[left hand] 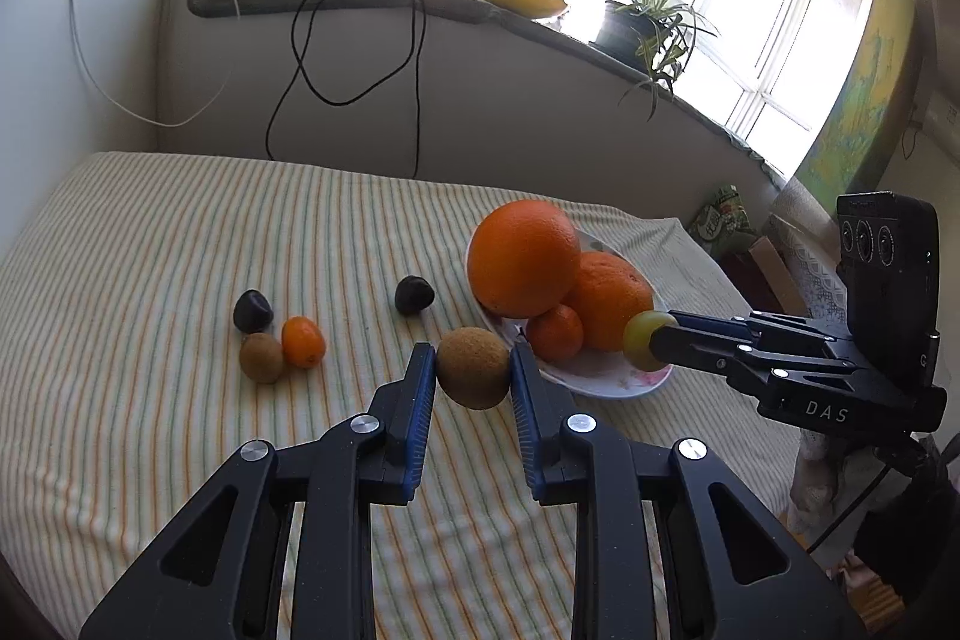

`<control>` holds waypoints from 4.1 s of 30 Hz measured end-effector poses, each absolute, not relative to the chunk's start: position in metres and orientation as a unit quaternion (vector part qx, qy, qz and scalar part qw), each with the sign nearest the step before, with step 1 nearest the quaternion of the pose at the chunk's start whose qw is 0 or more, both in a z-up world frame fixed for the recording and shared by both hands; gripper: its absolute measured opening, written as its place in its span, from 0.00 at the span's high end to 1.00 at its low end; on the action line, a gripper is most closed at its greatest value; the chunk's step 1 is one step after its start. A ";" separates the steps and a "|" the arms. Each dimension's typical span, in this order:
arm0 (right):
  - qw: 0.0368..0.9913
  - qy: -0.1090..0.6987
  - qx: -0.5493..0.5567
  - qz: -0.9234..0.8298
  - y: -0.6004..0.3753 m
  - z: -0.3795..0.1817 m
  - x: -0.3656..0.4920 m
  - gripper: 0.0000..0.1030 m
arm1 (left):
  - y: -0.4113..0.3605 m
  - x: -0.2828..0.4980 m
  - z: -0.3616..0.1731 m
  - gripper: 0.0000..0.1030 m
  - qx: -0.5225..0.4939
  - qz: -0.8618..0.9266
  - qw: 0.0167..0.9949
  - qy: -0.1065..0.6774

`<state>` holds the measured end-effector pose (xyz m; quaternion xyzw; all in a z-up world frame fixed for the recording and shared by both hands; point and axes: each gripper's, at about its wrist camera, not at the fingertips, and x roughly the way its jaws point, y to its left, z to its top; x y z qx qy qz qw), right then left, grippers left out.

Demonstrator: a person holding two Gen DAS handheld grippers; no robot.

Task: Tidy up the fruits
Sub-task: 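Carry the kiwi and green plum over the floral plate with both tools, then lower the kiwi and green plum onto the plate and open both tools, then move the left tool to another kiwi while the right tool moves to a small tangerine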

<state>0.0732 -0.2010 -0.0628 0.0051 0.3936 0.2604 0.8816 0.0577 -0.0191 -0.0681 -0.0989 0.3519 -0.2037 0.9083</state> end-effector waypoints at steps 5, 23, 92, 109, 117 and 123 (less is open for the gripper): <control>0.883 0.402 0.017 0.241 -0.224 -0.070 0.069 0.76 | -0.041 0.062 -0.068 0.77 -0.095 -0.223 0.903 0.355; 0.891 0.406 0.035 0.202 -0.272 -0.074 0.075 0.76 | -0.104 0.071 -0.077 0.77 -0.068 -0.267 0.886 0.372; 0.904 0.360 -0.016 0.230 -0.219 -0.033 0.091 0.17 | -0.014 0.058 -0.065 0.33 -0.056 -0.133 0.928 0.343; 0.864 0.378 -0.008 0.334 -0.140 -0.015 0.110 0.17 | 0.039 0.068 -0.088 0.57 -0.065 -0.115 0.919 0.372; 0.822 0.432 0.034 0.368 -0.093 -0.035 0.123 0.38 | 0.042 0.079 -0.100 0.64 -0.044 -0.121 0.912 0.389; 0.798 0.484 0.067 0.352 -0.066 -0.063 0.147 0.55 | 0.047 0.085 -0.106 0.65 -0.048 -0.123 0.908 0.398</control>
